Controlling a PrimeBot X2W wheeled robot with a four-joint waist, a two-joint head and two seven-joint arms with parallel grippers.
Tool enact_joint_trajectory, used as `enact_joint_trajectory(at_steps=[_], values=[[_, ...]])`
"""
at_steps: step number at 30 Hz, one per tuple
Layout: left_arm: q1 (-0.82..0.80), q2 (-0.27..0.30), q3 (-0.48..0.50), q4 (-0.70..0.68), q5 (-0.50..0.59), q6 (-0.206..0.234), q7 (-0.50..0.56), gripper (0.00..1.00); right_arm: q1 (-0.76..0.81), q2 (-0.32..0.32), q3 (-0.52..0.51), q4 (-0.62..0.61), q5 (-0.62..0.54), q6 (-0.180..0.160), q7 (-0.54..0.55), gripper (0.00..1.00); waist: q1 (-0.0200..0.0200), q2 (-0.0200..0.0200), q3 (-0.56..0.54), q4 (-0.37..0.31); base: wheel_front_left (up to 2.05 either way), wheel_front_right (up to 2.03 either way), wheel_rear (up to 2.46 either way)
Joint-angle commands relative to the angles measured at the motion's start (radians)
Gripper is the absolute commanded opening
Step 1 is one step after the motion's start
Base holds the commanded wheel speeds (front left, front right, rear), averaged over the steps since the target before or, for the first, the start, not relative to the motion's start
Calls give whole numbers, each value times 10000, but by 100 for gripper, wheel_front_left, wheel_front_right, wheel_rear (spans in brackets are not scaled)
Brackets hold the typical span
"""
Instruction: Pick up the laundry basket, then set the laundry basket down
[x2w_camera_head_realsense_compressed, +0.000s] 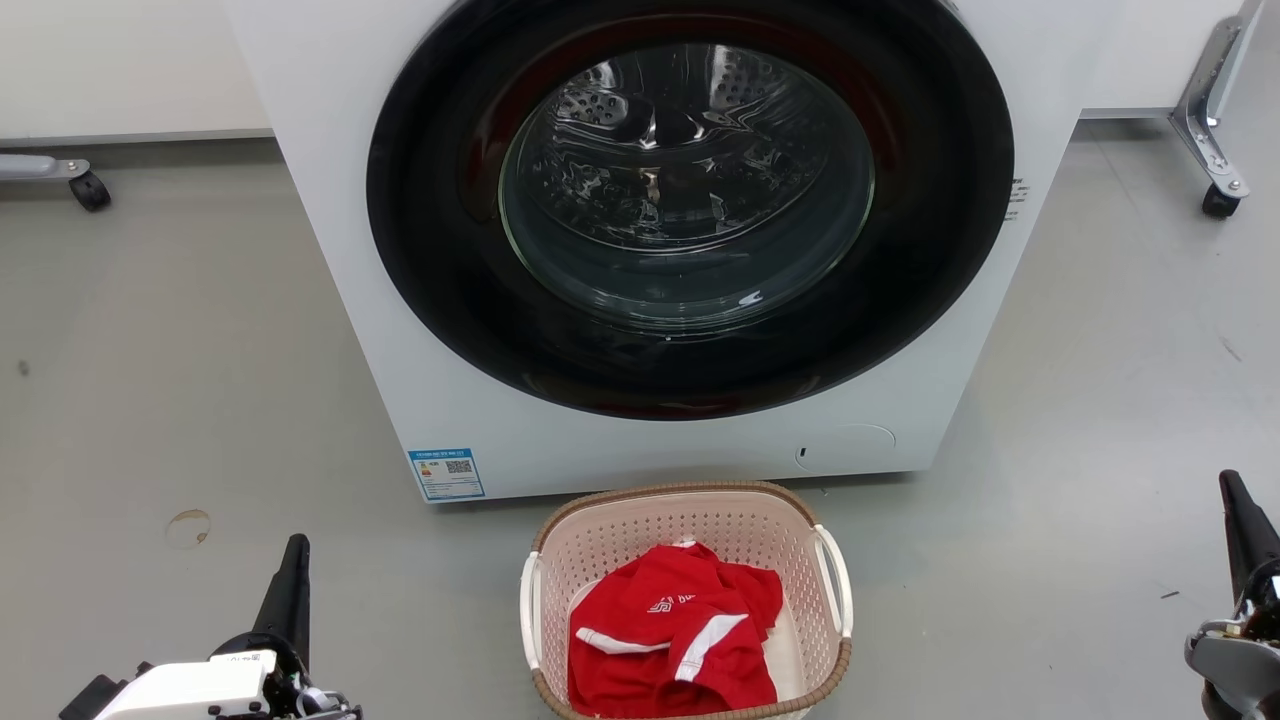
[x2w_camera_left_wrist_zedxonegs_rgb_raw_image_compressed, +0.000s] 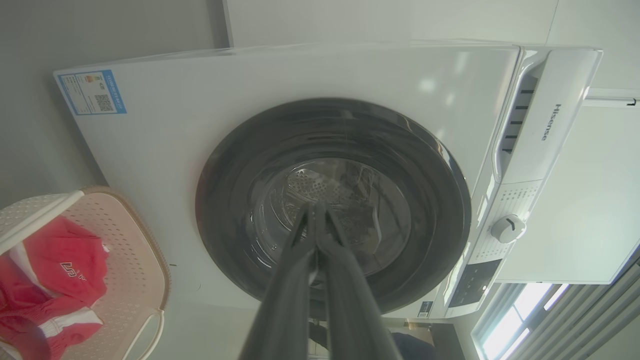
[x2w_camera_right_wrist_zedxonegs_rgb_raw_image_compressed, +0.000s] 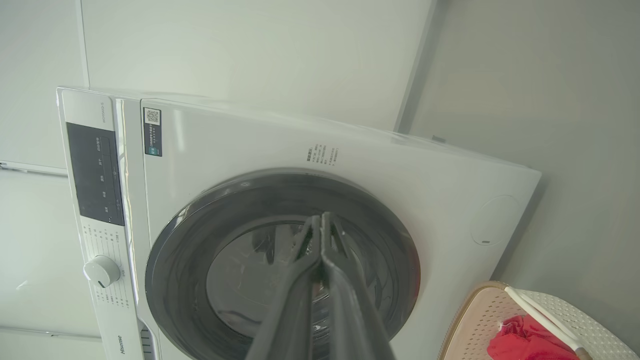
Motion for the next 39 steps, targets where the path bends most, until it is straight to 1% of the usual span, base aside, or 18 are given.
enact_joint_trajectory(at_steps=[1,10,11,13,15,18,22,26,39], values=[[-551,112,303,-233,99,-106,20,0,-488,-246,178,-317,6,50,76,0,0,-1,0,0,0,0,0],[-551,112,303,-233,99,-106,20,0,-488,-246,178,-317,6,50,76,0,0,-1,0,0,0,0,0],[-1,0,1,-1,0,0,-1,100,-1,0,1,-1,0,0,0,100,0,-1,0,0,0,0,0],[22,-9,-5,49,-4,9,-3,100,27,30,8,42,-2,0,-3,100,0,-1,0,0,0,0,0],[325,-141,-21,433,-4,15,-6,100,328,359,60,375,-3,-4,-6,100,0,-1,0,0,0,0,0],[341,-135,-53,349,-1,12,-83,100,309,345,148,317,-35,-2,-72,100,4,-1,-2,4,0,0,0],[372,-127,-103,226,3,10,-198,100,278,325,281,247,-81,-1,-171,100,23,-1,-23,4,0,0,0],[413,-119,-153,93,10,16,-313,100,254,303,416,177,-130,1,-271,100,2,-1,-5,5,0,0,0],[504,-83,-293,-277,41,12,-679,100,139,204,878,-33,-301,7,-628,100,1,-1,1,9,0,0,0]])
